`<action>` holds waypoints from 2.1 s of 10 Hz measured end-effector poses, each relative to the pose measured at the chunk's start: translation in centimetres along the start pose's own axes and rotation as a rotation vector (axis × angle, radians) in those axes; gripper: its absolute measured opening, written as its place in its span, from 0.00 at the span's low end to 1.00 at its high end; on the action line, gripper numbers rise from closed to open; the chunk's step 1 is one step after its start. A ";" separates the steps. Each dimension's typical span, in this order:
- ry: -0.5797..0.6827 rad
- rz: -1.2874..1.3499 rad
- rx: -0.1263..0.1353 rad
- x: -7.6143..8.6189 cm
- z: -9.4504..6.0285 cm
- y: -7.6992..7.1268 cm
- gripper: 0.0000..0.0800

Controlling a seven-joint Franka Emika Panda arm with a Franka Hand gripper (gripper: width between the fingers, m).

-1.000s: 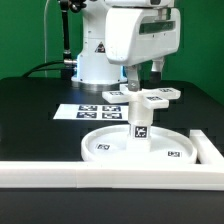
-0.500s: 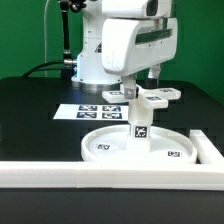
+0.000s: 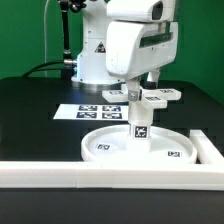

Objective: Assemble round table

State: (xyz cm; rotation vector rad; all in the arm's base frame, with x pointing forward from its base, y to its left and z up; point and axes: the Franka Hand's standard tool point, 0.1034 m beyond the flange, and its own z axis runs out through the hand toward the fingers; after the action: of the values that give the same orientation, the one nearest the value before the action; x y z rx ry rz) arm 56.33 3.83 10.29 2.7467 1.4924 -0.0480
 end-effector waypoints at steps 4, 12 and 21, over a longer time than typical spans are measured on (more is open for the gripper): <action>-0.009 0.052 0.016 -0.6 0.0 0.2 0.55; 0.090 0.806 0.035 -2.4 0.3 0.9 0.55; 0.158 1.640 0.067 -2.2 0.2 1.2 0.55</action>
Offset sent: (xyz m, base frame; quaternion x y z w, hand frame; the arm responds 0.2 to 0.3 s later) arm 0.0019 -0.0066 0.0053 0.0531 0.0005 0.0333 0.9980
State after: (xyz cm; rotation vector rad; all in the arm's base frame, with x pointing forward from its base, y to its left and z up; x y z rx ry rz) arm 56.14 1.32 10.17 3.0579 -1.0249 0.1379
